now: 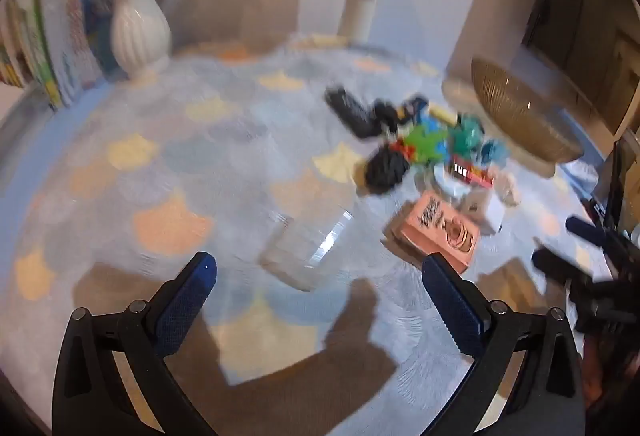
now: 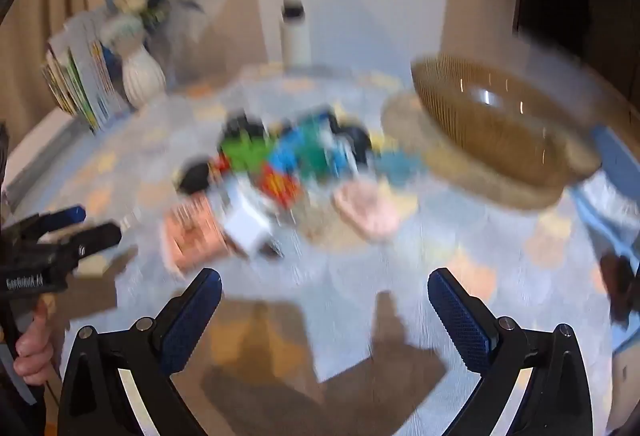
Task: Organize rigid objects
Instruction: 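Move the left tool to the clear plastic cup while the right tool approaches the pink snack box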
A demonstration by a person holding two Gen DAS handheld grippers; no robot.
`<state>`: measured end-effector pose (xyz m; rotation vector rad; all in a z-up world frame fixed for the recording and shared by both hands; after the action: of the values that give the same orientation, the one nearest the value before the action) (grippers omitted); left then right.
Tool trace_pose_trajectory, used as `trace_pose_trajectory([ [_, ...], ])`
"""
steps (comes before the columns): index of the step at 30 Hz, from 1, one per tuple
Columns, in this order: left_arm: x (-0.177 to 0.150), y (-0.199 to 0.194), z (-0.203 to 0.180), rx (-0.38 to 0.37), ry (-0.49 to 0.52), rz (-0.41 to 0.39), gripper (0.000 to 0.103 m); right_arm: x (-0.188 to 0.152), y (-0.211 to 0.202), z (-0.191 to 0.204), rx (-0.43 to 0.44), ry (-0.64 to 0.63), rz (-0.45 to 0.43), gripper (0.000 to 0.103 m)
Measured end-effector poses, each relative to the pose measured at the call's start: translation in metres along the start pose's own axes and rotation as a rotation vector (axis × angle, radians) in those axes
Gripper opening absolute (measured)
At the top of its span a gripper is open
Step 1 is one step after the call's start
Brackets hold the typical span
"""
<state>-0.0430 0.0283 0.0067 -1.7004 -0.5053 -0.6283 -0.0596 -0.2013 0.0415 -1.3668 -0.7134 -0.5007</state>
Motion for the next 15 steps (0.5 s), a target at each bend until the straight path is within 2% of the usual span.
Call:
trace_pose_trajectory([
  [3,0.006,-0.019,0.005,0.021,0.020,-0.082,0.102,0.016,0.002,0.014,0.029,-0.005,-0.078,0.103],
  [7,0.019,-0.025,0.011,0.037,0.031,-0.165,0.102,0.015,0.014,0.024,0.046,-0.016,-0.054,0.103],
  [10,0.015,-0.008,0.013,0.035,0.035,-0.182,0.102,0.012,0.010,0.020,0.084,-0.018,-0.084,0.103],
  [11,0.011,0.000,0.014,0.017,0.031,-0.175,0.102,0.012,0.010,0.019,0.093,-0.011,-0.084,0.103],
  [12,0.005,0.007,0.013,0.000,0.030,-0.129,0.102,0.011,0.011,0.016,0.104,-0.005,-0.088,0.103],
  [13,0.000,0.007,0.009,-0.017,0.039,-0.129,0.102,0.012,0.011,0.014,0.114,0.005,-0.084,0.103],
  [15,-0.003,0.000,0.006,-0.041,0.062,-0.166,0.102,0.012,0.017,0.013,0.116,0.015,-0.064,0.103],
])
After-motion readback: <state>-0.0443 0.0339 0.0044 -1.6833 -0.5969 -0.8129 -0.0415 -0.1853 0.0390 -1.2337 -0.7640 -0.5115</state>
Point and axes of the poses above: each gripper's, at about its wrist camera, not at the fingertips, and y roughly the way its jaws point, z to its left, x to its top, the point moved 3 cm from there along y, roughly the way its jaws point, and after that the axes turned 3 degrees about -z, right-handed, at the moved point
